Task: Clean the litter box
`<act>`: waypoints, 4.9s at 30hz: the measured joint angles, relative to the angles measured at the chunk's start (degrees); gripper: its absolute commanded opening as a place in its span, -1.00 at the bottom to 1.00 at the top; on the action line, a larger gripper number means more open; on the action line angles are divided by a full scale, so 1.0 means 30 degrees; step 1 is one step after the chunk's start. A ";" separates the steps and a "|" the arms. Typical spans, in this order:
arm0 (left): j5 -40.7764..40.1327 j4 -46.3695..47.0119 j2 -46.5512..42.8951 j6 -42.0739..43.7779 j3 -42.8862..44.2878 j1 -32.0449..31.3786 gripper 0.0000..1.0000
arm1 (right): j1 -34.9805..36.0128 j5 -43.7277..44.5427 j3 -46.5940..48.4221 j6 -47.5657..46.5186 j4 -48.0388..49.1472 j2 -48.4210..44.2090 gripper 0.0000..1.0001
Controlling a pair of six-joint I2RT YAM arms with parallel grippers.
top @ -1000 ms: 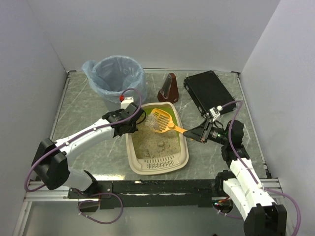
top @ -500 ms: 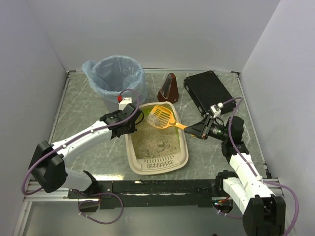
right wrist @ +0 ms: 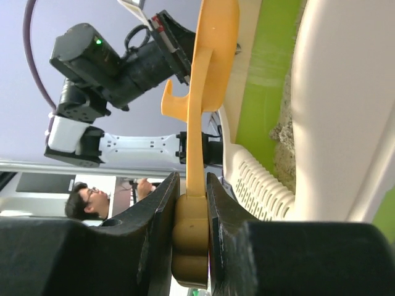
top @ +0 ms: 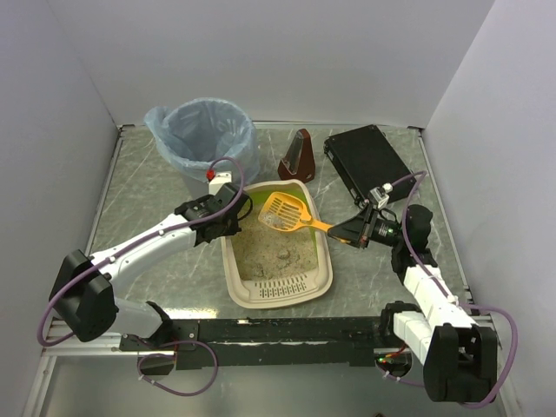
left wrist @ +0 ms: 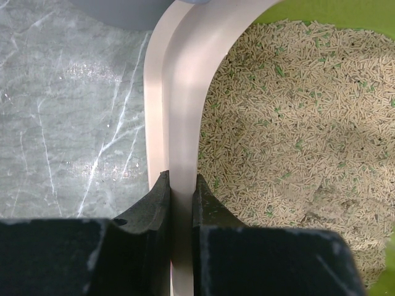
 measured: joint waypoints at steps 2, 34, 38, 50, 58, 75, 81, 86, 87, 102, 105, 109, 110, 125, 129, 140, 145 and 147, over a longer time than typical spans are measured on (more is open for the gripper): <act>0.0007 0.0000 0.0000 0.0000 0.0000 0.0000 -0.98 | 0.0102 0.0029 0.0066 -0.0168 -0.0284 -0.0051 -1.00; 0.0219 0.0291 -0.0364 -0.0102 -0.0335 0.0102 -0.98 | 0.1588 0.2259 0.2273 -0.2557 -0.3534 -0.0590 -1.00; 0.0189 0.0401 -0.0517 -0.0138 -0.0495 0.0109 -0.98 | 0.2098 0.2703 0.3432 -0.3942 -0.6018 -0.0452 -1.00; 0.0284 0.0386 -0.2164 -0.0481 -0.1814 0.0692 -0.98 | 0.2849 0.4233 0.7934 -0.5049 -0.9573 0.0095 -1.00; 0.0401 0.0277 -0.2688 -0.0532 -0.2164 0.0860 -0.99 | 0.5136 0.5756 1.3223 -0.3869 -0.9938 0.2965 -1.00; 0.0765 0.0393 -0.2747 -0.0525 -0.2200 0.0940 -0.98 | 1.0200 1.3682 3.3886 -1.1169 -1.7741 1.8986 -1.00; 0.0758 0.0386 -0.2754 -0.0517 -0.2200 0.0940 -0.98 | 1.1664 1.6495 3.3805 -1.6917 -1.9088 1.9598 -1.00; 0.0758 0.0386 -0.2754 -0.0525 -0.2200 0.0940 -0.99 | 1.3027 1.8746 3.1212 -2.1791 -1.7522 1.8557 -1.00; 0.0758 0.0386 -0.2754 -0.0525 -0.2200 0.0940 -0.98 | 1.3355 1.9125 3.0680 -2.2709 -1.7209 1.8294 -1.00; 0.0801 0.0437 -0.2812 -0.0437 -0.2215 0.0940 -0.98 | 1.4826 2.0866 2.9696 -2.8713 -1.4047 1.5817 -1.00; 0.0903 0.0510 -0.2812 -0.0372 -0.2251 0.0947 -0.98 | 1.4826 2.1230 2.9798 -2.8523 -1.4061 1.5059 -1.00; 0.1173 0.0816 -0.2856 0.0022 -0.2339 0.0976 -0.98 | 1.4644 2.2666 3.1110 -2.6607 -1.5198 1.4600 -1.00; 0.1217 0.0874 -0.2856 0.0124 -0.2346 0.0976 -0.98 | 1.4506 2.2848 3.1153 -2.6010 -1.5548 1.4360 -1.00; 0.3075 0.2521 -0.2827 0.4554 -0.2397 0.0933 -0.98 | 0.8896 1.4382 1.7500 -1.5883 -1.6801 -0.0386 -1.00; 0.3599 0.2943 -0.2215 0.5661 -0.2033 0.0896 -0.98 | 0.8830 1.4149 1.5781 -1.5824 -1.8527 -0.2259 -1.00; 0.7584 0.4852 0.2528 1.3493 0.2149 0.0838 -0.99 | 0.8480 1.5926 1.4003 -1.6050 -2.4166 -0.3045 -1.00; 1.0856 0.4626 0.4911 1.7631 0.4867 0.0648 -0.96 | 0.8021 1.5613 1.3420 -1.5977 -2.4771 -0.2776 -1.00; 1.2043 0.4393 0.5967 1.9518 0.6149 0.0372 -0.88 | 0.7868 1.5074 1.2743 -1.5912 -2.4800 -0.2557 -1.00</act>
